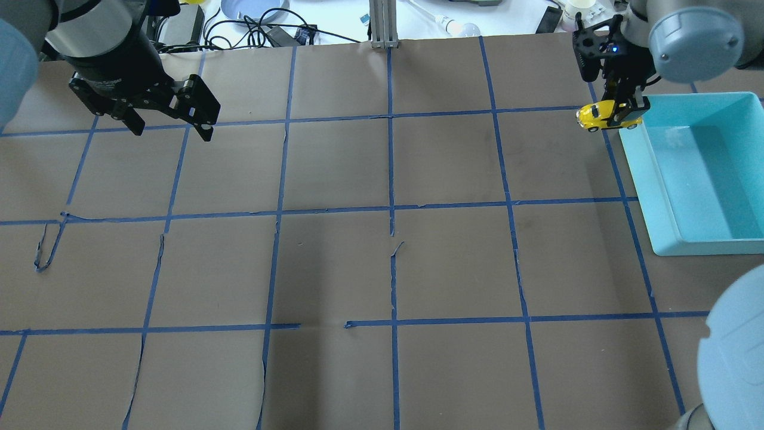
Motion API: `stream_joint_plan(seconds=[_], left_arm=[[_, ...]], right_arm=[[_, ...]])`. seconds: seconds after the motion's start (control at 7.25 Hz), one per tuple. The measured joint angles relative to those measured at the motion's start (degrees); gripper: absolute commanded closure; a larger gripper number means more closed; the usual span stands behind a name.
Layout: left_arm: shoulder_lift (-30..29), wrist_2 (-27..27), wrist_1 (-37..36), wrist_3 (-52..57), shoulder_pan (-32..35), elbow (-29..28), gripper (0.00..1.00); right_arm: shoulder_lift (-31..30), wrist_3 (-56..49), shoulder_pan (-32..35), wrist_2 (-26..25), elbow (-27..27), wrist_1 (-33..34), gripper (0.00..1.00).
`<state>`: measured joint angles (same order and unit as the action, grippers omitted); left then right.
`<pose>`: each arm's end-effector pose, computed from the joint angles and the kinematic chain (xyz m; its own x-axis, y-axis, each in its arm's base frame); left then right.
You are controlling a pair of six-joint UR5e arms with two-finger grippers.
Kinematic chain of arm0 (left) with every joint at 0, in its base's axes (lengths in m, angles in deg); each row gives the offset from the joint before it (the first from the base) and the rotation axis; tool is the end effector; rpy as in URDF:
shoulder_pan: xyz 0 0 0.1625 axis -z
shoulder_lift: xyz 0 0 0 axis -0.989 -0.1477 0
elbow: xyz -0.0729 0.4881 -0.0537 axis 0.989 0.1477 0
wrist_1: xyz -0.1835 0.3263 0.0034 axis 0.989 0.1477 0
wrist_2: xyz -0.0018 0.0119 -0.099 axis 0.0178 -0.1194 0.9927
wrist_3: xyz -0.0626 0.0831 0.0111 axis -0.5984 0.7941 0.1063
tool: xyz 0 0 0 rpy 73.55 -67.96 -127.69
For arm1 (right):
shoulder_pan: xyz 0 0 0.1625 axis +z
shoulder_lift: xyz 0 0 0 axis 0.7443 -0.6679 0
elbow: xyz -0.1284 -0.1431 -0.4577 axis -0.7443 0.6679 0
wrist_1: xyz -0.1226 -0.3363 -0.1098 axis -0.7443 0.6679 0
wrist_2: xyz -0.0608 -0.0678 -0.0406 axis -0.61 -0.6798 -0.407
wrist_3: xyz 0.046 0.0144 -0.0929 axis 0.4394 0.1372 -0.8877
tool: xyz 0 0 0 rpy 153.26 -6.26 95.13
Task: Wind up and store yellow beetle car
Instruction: 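Grasp the car with the right gripper and lift it over the bin, then lower the car into the light-blue bin and open the right gripper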
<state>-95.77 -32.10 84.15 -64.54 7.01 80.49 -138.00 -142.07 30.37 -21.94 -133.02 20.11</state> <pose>-0.1147 -0.4531 0.5787 -0.9922 0.1025 -0.0712 0.1053 0.9937 -0.0373 -0.0052 -0.6168 0.4490 -0.0196 -0.9998 -0.0080 -0.9892 0.0182 0.1457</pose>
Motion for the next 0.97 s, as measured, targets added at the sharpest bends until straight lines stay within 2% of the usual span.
stream_joint_plan(seconds=[0.28, 0.55, 0.97], left_arm=[[0.0, 0.0, 0.0, 0.0, 0.0, 0.0, 0.00], [0.0, 0.0, 0.0, 0.0, 0.0, -0.1, 0.00], [0.1, 0.0, 0.0, 0.0, 0.0, 0.1, 0.00]], right_arm=[[-2.3, -2.2, -6.3, -3.3, 2.2, -4.9, 1.00], [-2.3, -9.2, -13.7, -3.7, 1.1, -5.4, 1.00], [2.1, -11.8, -18.4, -3.7, -3.5, 2.6, 1.00]])
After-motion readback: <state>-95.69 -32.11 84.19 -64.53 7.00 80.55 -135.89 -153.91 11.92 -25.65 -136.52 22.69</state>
